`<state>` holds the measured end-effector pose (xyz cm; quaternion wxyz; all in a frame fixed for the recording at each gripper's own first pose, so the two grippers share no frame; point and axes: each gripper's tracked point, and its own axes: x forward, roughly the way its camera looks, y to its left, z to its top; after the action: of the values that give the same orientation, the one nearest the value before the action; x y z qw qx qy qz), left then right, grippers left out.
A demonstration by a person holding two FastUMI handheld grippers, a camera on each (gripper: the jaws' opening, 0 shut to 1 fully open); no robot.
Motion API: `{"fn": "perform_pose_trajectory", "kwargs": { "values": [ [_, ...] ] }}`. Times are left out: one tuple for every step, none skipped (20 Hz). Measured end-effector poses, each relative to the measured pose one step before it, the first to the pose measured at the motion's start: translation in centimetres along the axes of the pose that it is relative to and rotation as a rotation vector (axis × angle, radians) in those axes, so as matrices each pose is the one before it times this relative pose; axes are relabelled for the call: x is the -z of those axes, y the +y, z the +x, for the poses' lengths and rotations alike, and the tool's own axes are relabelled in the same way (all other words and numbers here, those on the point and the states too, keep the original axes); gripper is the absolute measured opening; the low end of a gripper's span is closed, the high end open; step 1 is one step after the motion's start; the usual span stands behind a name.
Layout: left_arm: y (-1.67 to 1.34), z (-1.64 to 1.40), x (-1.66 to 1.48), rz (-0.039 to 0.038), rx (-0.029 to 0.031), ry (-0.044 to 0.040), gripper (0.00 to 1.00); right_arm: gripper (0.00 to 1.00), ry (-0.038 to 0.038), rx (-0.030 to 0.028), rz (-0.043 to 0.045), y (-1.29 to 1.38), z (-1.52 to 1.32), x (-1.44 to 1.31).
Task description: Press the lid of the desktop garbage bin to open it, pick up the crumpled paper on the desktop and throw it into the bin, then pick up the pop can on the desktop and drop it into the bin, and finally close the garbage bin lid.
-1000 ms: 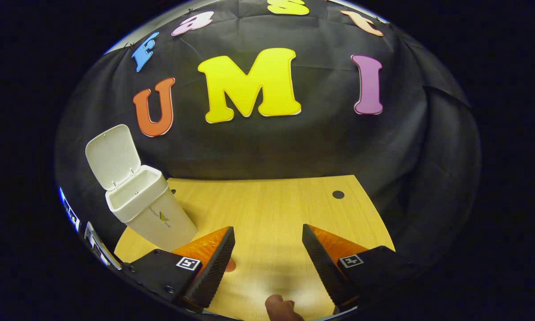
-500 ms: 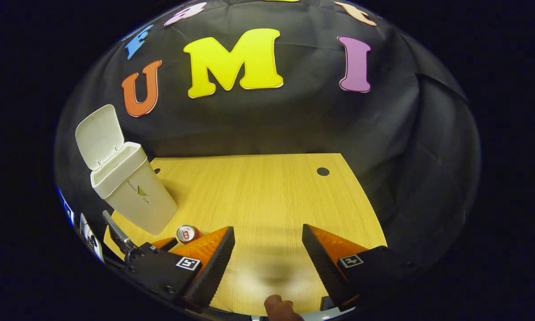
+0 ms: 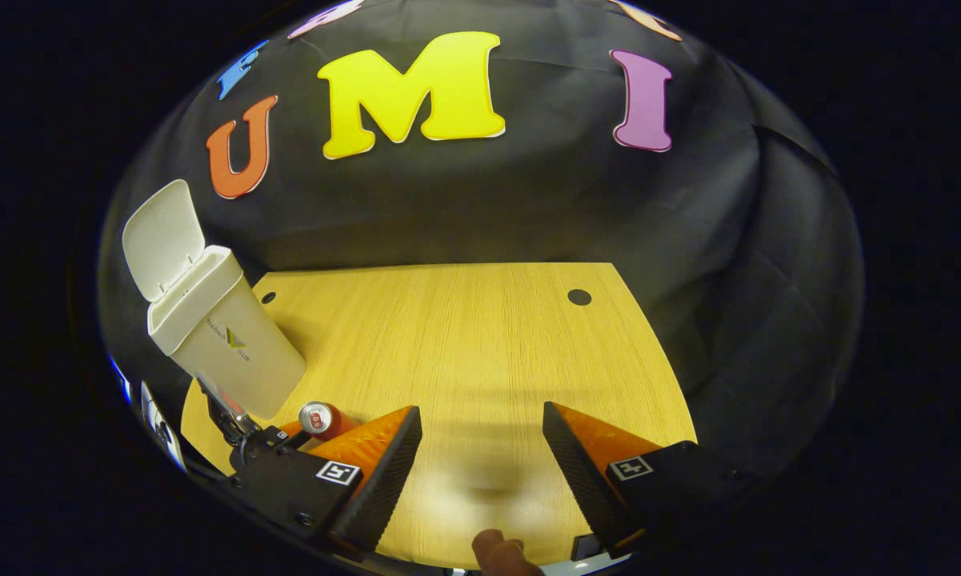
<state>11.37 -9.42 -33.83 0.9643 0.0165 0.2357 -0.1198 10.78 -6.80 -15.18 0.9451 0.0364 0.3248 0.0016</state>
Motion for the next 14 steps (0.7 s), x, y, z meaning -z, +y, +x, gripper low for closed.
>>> {"fn": "perform_pose_trajectory", "kwargs": {
  "values": [
    [-0.028, 0.180, 0.163, 0.00189, -0.00118, 0.00472, 0.98, 0.96, 0.00438, -0.00117, -0.00667, -0.011, 0.199, 0.123],
    [-0.209, 0.103, 0.124, 0.00109, 0.00876, 0.00829, 0.98, 0.96, 0.00394, -0.00433, -0.00186, 0.114, 0.130, 0.067],
    [0.095, 0.335, -0.032, 0.00121, -0.00238, -0.00059, 0.98, 0.93, 0.00492, -0.00178, -0.00121, 0.027, 0.177, 0.163],
    [-0.067, 0.085, 0.078, -0.00135, 0.00439, 0.00215, 1.00, 0.93, 0.00508, -0.00003, -0.00005, -0.029, 0.136, 0.113],
    [-0.150, -0.026, -0.032, -0.00208, 0.00219, -0.00128, 0.95, 0.96, 0.00467, -0.00208, 0.00125, 0.004, 0.130, 0.092],
    [-0.197, -0.099, -0.005, -0.00268, 0.00665, 0.00210, 0.91, 0.96, 0.00195, -0.00164, 0.00200, -0.034, 0.008, 0.062],
    [0.013, -0.010, 0.051, -0.00030, 0.00571, 0.00213, 0.88, 0.93, -0.00121, -0.00411, 0.00197, 0.026, -0.055, -0.047],
    [0.168, -0.103, -0.082, 0.00031, -0.00141, 0.00002, 0.87, 0.96, 0.00116, -0.00300, 0.00166, -0.001, 0.008, 0.094],
    [-0.124, -0.227, -0.139, -0.00029, 0.00585, -0.00163, 0.87, 0.93, 0.00280, -0.00044, 0.00063, -0.045, -0.006, 0.061],
    [0.138, -0.303, -0.213, -0.00030, -0.00388, -0.00068, 0.86, 0.93, 0.00121, -0.00267, 0.00091, 0.030, 0.017, 0.161],
    [0.113, -0.557, -0.168, -0.00107, -0.00493, 0.00144, 0.92, 0.93, 0.00191, -0.00142, -0.00003, 0.033, -0.048, 0.132],
    [0.143, -0.657, -0.335, -0.00299, -0.00244, -0.00246, 0.86, 0.96, 0.00023, -0.00580, 0.00216, 0.058, -0.064, 0.097],
    [0.061, -0.725, -0.529, -0.00433, -0.00515, -0.00323, 0.86, 0.96, -0.00008, -0.00591, 0.00162, 0.095, -0.083, 0.129],
    [0.075, -0.828, -0.703, -0.00528, 0.00392, -0.00621, 0.86, 0.96, -0.00099, -0.00459, 0.00037, 0.048, -0.122, 0.156]
  ]
}}
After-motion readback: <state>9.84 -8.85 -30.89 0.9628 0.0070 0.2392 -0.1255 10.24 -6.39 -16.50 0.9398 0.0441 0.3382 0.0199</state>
